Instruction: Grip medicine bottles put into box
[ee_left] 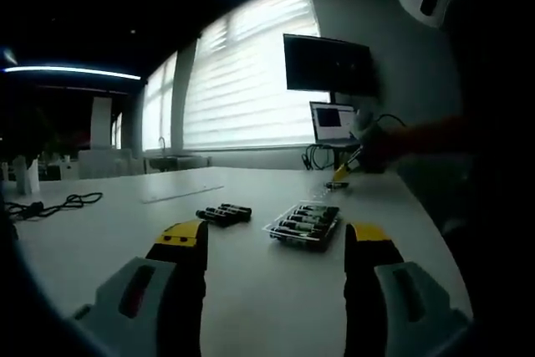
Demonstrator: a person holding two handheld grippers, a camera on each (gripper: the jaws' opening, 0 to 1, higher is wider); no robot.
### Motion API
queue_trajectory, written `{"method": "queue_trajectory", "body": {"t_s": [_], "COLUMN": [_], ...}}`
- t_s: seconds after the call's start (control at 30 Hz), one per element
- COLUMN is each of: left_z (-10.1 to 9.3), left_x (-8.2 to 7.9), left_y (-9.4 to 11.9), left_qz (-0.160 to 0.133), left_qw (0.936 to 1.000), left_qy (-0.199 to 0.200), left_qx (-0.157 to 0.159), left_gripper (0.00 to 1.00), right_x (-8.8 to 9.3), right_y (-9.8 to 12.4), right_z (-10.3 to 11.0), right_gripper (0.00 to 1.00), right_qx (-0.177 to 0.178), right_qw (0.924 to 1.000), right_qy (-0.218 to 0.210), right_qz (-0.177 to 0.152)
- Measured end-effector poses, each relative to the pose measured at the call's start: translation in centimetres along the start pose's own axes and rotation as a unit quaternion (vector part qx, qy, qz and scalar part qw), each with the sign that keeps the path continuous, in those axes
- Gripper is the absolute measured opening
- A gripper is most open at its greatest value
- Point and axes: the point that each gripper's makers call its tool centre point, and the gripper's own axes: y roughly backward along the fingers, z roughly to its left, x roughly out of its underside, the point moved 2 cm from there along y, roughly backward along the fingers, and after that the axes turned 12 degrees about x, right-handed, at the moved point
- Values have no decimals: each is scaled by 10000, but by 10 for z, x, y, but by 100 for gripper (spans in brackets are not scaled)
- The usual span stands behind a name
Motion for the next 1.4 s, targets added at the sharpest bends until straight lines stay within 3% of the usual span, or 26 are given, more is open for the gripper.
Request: {"method": "queue_trajectory", "body": {"t_s": [0.17,0.47,1.07,1.4], "left_z": [0,0,-1,-1], "left_x": [0,2,2,1], "left_y": [0,0,0,1], "left_qz": [15,54,54,6], "left_qw": [10000,10000,10000,10000], "left_qy": [-9,-15,-21,-16], "left_qx": [-7,-39,-12,-1], "left_gripper": [59,58,58,58], "right_x": [3,4,1,-1], "right_y": [-4,-8,14,15], "right_z": [3,11,59,60], "right_gripper": [15,13,12,13], "right_qx": [-129,-278,-666,-625], "right_qw": [9998,9992,9972,9977], "right_qy": [-156,-163,-236,-229], "right_qz": [84,222,234,148]}}
